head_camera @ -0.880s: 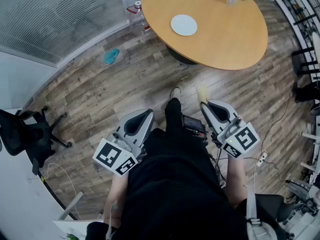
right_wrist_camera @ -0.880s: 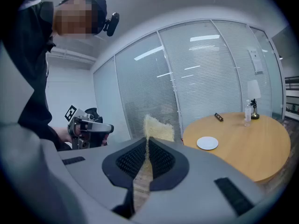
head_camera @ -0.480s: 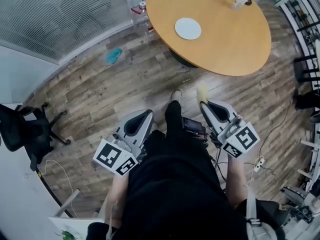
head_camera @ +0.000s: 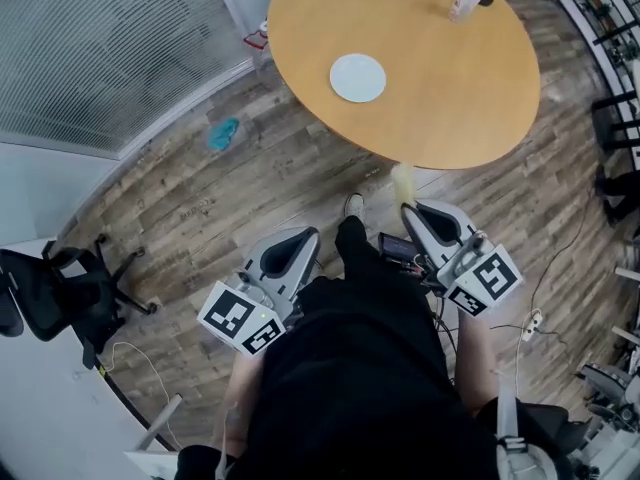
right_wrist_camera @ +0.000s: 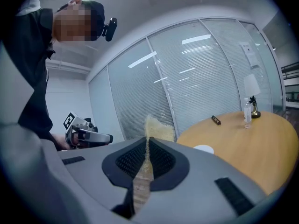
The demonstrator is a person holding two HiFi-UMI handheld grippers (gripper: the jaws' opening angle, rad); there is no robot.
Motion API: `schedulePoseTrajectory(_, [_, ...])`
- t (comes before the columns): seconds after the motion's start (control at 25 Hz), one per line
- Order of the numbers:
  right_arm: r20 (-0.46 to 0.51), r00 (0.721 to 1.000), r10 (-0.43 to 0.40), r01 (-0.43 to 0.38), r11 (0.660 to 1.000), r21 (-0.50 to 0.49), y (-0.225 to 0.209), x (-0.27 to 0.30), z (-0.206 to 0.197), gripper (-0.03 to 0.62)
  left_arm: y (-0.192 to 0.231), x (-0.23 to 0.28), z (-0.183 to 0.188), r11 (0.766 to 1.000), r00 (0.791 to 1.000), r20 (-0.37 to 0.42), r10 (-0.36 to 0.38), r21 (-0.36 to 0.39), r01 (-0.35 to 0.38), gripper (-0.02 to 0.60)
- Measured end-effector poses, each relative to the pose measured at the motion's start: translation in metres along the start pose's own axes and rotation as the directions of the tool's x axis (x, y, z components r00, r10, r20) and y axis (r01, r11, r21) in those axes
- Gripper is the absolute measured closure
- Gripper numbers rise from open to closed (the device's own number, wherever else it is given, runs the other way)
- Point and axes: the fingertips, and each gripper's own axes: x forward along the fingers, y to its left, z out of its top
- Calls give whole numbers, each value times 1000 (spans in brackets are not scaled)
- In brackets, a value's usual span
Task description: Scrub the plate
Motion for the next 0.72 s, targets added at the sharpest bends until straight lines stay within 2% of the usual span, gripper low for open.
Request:
schedulePoseTrajectory(0.2, [39, 999, -19, 19, 1000, -7, -66, 9, 31, 568, -4, 75, 30, 998, 999, -23, -44, 48, 45, 571])
schedulePoseTrajectory(0.36, [40, 999, -11, 11, 1000, 7, -105, 18, 42, 568, 1, 118, 46, 997, 998, -43, -48, 61, 50, 571])
schedulePoseTrajectory(0.56, [21, 1000, 20, -21, 999, 39, -135, 31, 40, 568, 13, 152, 57, 998, 997, -69, -19, 52, 22, 571])
schedulePoseTrajectory(0.72, [-9, 1000, 11, -10, 997, 73, -141, 43, 27, 568, 27, 165, 55, 999, 993, -115, -30, 30, 34, 571])
